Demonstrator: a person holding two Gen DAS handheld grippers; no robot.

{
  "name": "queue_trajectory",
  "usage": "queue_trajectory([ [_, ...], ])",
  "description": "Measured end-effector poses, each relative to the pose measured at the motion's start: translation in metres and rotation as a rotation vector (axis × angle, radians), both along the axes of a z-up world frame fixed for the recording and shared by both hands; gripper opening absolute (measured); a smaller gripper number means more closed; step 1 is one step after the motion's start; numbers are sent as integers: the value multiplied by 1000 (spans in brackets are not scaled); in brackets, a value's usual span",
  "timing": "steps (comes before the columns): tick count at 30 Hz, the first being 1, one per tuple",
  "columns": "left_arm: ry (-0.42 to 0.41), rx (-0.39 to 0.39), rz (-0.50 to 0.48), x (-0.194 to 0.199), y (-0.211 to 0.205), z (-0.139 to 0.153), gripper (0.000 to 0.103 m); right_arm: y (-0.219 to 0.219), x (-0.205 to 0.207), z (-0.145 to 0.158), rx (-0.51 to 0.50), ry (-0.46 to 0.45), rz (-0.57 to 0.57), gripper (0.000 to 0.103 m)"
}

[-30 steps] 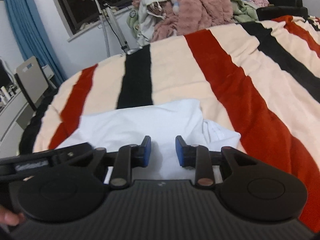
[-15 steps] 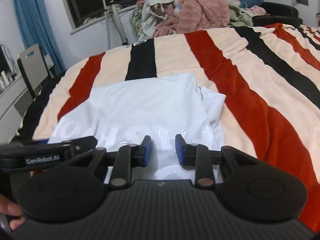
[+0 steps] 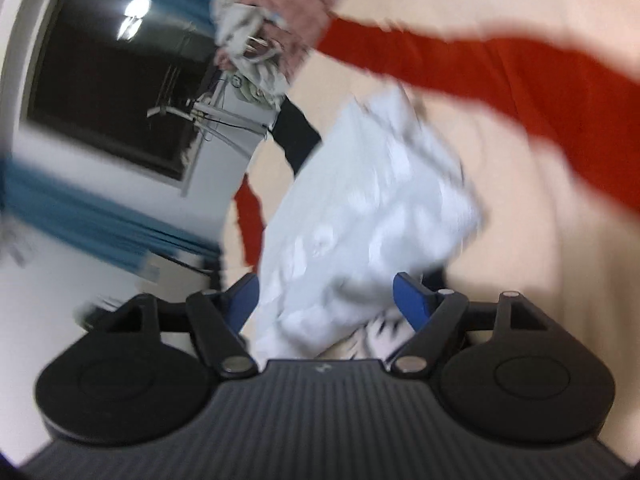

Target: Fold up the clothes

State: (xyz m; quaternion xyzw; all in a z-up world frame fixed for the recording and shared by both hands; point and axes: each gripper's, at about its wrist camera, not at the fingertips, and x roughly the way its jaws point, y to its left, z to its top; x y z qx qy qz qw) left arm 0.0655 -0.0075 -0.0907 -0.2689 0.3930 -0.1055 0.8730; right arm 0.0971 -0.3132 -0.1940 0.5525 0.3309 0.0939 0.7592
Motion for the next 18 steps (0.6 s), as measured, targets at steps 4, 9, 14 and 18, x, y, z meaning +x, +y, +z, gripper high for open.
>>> queue_trajectory([
  [4,20,-93,55,-3,21,2,84,-2,5,-25,87,76,-38,75],
  [9,38,-109,41,-13,17,5,84,-6,6,-34,106,84,-143,71],
  [14,54,-174,-43,-9,-10,-13,89,-7,18,-41,66,87,-205,65],
  [18,152,-327,-62,18,-18,-50,86,-3,31,-38,21,78,-199,39],
])
